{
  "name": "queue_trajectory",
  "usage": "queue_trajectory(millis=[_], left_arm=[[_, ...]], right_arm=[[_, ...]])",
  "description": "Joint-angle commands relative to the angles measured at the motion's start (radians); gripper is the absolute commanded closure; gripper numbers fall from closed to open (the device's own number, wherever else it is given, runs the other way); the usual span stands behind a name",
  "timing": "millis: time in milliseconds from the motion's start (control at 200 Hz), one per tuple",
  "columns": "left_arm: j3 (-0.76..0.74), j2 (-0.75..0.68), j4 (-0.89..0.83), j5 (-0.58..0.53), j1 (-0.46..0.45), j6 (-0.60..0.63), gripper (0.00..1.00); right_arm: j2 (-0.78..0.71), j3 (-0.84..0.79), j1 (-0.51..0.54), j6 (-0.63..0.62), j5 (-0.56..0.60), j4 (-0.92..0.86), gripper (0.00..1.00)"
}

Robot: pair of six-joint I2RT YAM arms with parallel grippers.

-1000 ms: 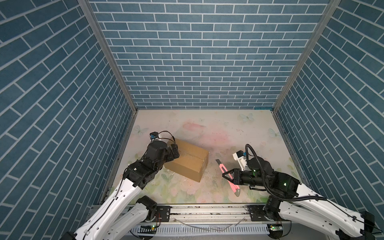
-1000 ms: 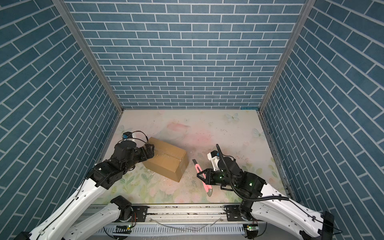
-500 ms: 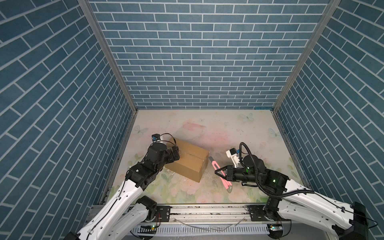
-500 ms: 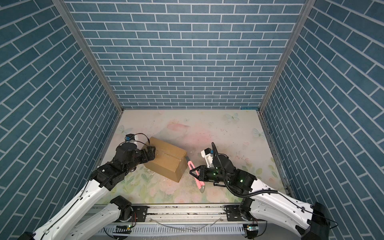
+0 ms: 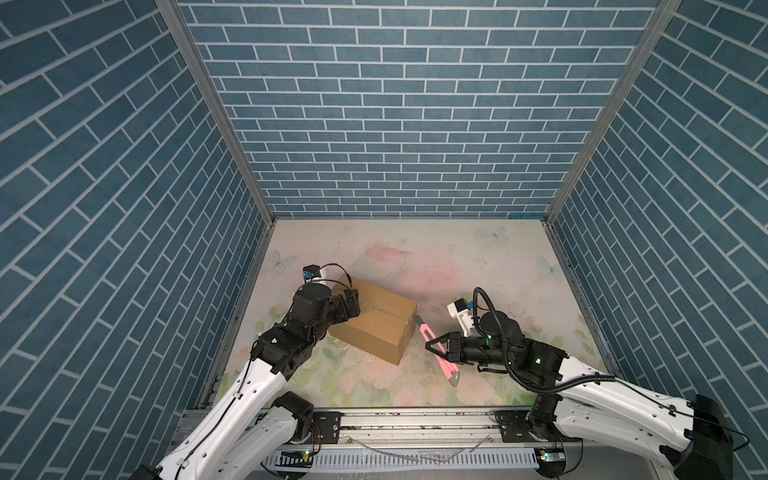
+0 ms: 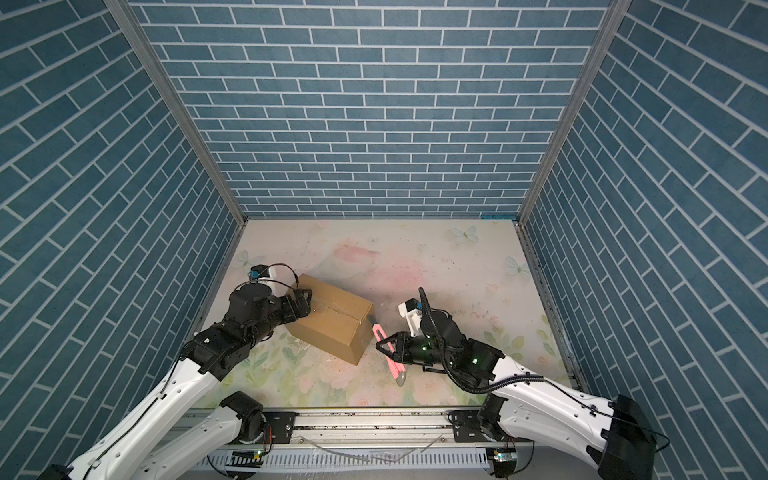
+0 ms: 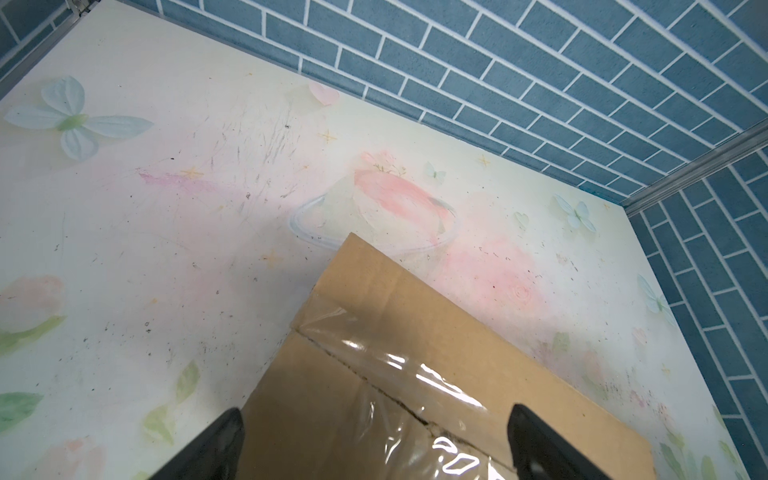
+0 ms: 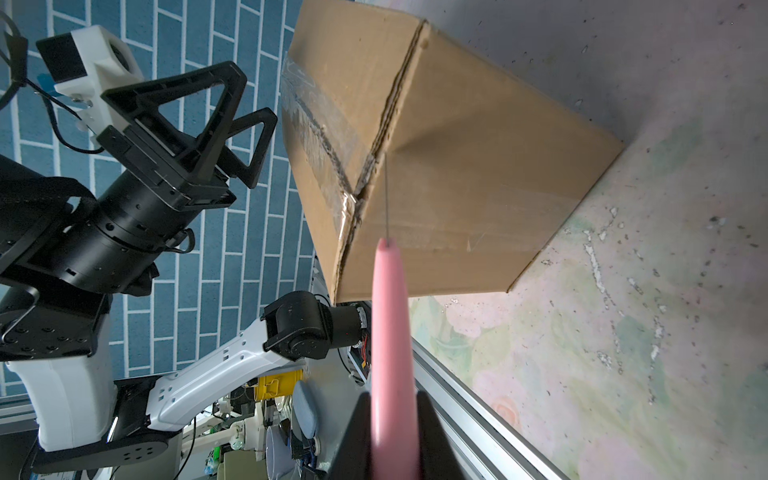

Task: Unpack the express box
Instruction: 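Hold the box with the left gripper while the right gripper presses the blade in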

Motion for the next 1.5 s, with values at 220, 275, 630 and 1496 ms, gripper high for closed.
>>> queue_trajectory(millis=[220, 275, 630, 1496], left_arm=[[-0.021, -0.021, 0.02, 0.015, 0.007, -0.016, 0.0], [-0.038, -0.023, 0.026, 0.019, 0.008, -0.022, 0.0], [-0.057, -0.035, 0.04, 0.033, 0.008, -0.039, 0.0], [-0.068, -0.047, 0.051, 0.034, 0.007, -0.053, 0.0]], right_arm=[[0.012, -0.024, 0.005, 0.038, -0.026, 0.09, 1.0], [0.012, -0.025, 0.006, 0.038, -0.027, 0.09, 1.0], [0.031, -0.031, 0.011, 0.048, -0.034, 0.116, 1.0], [0.005, -0.06, 0.023, 0.065, -0.019, 0.121, 1.0]])
